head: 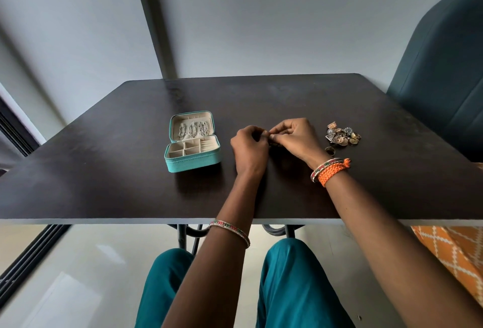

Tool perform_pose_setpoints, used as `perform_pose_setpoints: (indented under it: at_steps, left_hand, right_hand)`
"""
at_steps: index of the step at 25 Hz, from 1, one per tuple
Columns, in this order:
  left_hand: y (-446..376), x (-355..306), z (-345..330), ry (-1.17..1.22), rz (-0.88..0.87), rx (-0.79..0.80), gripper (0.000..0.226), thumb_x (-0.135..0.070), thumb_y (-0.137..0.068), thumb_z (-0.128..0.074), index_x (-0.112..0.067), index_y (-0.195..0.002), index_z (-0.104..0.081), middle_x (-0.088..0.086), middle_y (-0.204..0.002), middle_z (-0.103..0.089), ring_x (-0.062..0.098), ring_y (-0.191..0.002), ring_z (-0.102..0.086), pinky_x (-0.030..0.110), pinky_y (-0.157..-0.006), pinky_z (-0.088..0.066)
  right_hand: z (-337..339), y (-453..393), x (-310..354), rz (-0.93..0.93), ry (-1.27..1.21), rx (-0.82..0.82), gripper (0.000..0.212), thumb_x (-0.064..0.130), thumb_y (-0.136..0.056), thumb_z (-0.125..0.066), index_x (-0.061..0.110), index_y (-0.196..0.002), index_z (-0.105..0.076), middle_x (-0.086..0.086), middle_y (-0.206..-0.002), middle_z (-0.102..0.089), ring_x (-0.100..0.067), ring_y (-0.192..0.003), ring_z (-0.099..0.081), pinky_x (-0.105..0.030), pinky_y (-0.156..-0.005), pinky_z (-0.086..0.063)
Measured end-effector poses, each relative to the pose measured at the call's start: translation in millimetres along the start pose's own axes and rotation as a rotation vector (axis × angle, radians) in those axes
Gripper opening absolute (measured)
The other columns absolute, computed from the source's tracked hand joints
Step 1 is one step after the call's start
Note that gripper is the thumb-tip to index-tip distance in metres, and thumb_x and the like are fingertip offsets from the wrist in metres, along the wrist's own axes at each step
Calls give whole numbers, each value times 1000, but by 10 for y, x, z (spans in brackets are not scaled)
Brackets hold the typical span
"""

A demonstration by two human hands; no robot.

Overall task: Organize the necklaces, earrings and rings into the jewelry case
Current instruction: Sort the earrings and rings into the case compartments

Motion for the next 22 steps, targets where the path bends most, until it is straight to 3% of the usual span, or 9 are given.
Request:
perform_pose_setpoints:
  at_steps: [6, 10, 14, 17, 19, 22]
  left_hand:
    - [-52, 74, -95, -243, -28, 46, 17, -14, -85, -60, -7, -95, -73, 13, -99, -66, 25, -98, -60, 29, -82, -46]
    - [-33, 36, -93, -254, -28, 63, 23, -17, -87, -59, -11, -106, -69, 11, -107, -57, 22, -102, -56, 21, -80, -39]
    - [4, -35, -47, -189, -83, 27, 24, -15, -85, -57, -16, -108, -66, 6, -103, -54, 15, -93, -54, 10, -70, -30]
    - [53, -148, -60, -167, -191, 30, 24, -14, -83, -56, -19, -104, -66, -1, -94, -52, 3, -76, -50, 12, -60, -31]
    - [104, -207, -89, -156, -272, 57, 23, -15, -81, -56, -22, -101, -65, -5, -92, -53, 5, -72, -52, 20, -62, -41]
    - [127, -236, -108, -124, -336, 87, 25, -16, -76, -54, -24, -97, -65, -8, -89, -54, 13, -73, -57, 34, -65, -53]
  right_hand:
    - [-25, 6, 22, 46, 178, 23, 8, 15, -76, -70, 22, -78, -75, 3, -78, -72, -6, -71, -62, -14, -62, -44]
    - [25, 39, 55, 47, 215, 18, 9, 18, -80, -68, 18, -86, -74, 4, -76, -68, -5, -68, -59, -10, -57, -40]
    - [451, 144, 76, 108, 156, -154, 14, 10, -81, -62, 18, -82, -74, 7, -72, -67, 0, -61, -57, -7, -55, -40]
    - [1021, 178, -172, 76, 169, -298, 18, 8, -79, -61, 21, -79, -72, 1, -75, -70, -7, -66, -63, -19, -65, -49]
    - [1327, 226, -434, 18, 184, -273, 20, 6, -79, -62, 24, -76, -69, -4, -81, -72, -12, -73, -64, -27, -72, -51]
    - [1465, 319, -719, -64, 221, -168, 19, 3, -79, -66, 21, -80, -69, -5, -82, -71, -8, -69, -60, -22, -70, -49]
Point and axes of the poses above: each hand's wrist, its own y-axis away from the middle knuckle, its own z-axis out of the back of the hand, x = y × z, the point moved 4 cm from there along -y, towards the middle knuckle
